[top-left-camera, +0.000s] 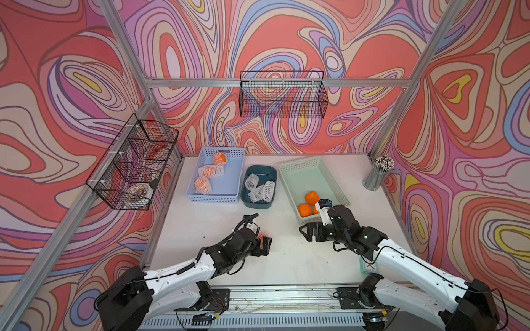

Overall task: Remove foam nets from oranges
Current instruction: Place the orange at the center of the board, then remove the foam net from the orange.

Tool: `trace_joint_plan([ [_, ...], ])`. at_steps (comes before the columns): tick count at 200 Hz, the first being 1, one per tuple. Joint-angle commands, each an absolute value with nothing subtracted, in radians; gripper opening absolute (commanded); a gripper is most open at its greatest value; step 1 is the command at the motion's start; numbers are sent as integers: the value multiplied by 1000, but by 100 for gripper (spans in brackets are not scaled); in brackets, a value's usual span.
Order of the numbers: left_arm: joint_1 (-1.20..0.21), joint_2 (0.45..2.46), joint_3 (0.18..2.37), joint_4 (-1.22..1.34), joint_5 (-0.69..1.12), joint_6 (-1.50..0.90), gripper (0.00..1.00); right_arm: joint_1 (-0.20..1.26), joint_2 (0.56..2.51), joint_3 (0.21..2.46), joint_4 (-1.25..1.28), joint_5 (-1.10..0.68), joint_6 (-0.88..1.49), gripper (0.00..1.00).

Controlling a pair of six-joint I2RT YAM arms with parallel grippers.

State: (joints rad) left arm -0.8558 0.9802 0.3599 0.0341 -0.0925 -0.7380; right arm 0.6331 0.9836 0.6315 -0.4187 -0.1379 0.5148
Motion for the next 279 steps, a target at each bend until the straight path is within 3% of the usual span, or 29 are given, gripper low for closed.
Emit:
trace_joint_plan([
  [1, -808, 872, 386, -111, -76, -768, 100, 640, 991, 607, -371, -180, 534, 98],
  [56, -675, 712, 383, -230, 59, -783, 100, 662, 1073, 572, -205, -268, 592, 98],
  [162, -554, 858, 326, -55, 191, -842, 96, 812, 1316, 639, -54, -239, 623, 98],
  [279, -474, 1021, 349, 52, 292, -818, 91, 832, 1359, 634, -16, -235, 630, 98],
])
